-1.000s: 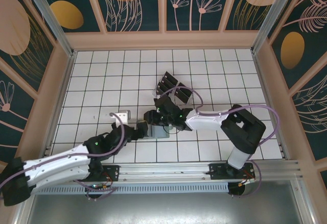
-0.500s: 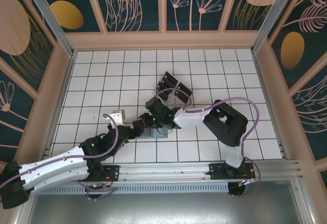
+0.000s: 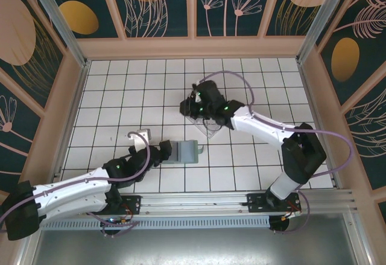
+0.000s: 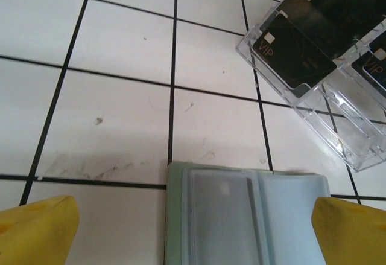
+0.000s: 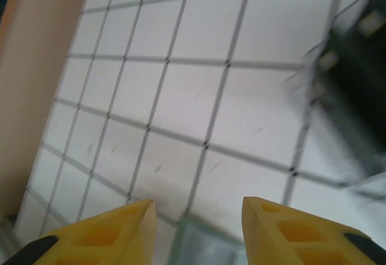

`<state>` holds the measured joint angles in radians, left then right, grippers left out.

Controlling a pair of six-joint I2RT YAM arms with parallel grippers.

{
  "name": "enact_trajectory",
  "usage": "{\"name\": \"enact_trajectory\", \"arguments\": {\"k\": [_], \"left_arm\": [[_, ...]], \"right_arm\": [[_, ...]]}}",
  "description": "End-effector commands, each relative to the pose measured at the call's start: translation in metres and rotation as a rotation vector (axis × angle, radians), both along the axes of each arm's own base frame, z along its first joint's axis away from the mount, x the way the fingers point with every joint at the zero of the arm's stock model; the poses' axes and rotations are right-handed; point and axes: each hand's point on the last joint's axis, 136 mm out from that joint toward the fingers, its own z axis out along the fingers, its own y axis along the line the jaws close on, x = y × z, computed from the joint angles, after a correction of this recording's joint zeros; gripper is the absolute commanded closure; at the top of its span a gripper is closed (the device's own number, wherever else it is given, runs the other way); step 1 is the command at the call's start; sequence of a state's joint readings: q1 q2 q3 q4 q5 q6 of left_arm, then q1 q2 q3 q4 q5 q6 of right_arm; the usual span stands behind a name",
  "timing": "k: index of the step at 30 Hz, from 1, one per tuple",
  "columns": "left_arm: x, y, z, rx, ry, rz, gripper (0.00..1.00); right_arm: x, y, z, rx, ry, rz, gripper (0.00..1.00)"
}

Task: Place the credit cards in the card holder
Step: Pick up the credit card from the storage box.

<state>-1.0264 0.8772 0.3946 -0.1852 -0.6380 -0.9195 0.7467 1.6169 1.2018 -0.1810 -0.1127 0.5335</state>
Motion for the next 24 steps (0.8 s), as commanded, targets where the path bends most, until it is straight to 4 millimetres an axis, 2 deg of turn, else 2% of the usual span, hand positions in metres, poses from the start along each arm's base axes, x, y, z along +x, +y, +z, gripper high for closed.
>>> {"name": "enact_trajectory", "arguments": {"k": [1, 5, 14, 18, 24], "left_arm": [[0.015, -0.001, 0.016, 0.042, -0.023, 0.013, 0.01], [0.036, 0.003, 0.015, 0.067, 0.000, 0.015, 0.01], [0.079, 0.003, 0.000, 0.098, 0.091, -0.013, 0.01], [0.091, 0.002, -0.009, 0.086, 0.131, -0.031, 0.01], [0.099, -0.004, -0.010, 0.066, 0.141, -0.046, 0.01]], "right_arm": [[0.009, -0.028, -0.017, -0.188, -0.009, 0.021, 0.58], [0.027, -0.030, -0.023, -0.285, -0.025, 0.048, 0.60], [0.047, -0.014, -0.061, -0.490, -0.005, 0.122, 0.63], [0.052, -0.011, -0.073, -0.580, -0.016, 0.127, 0.64], [0.056, -0.010, -0.088, -0.735, -0.050, 0.135, 0.64]]}}
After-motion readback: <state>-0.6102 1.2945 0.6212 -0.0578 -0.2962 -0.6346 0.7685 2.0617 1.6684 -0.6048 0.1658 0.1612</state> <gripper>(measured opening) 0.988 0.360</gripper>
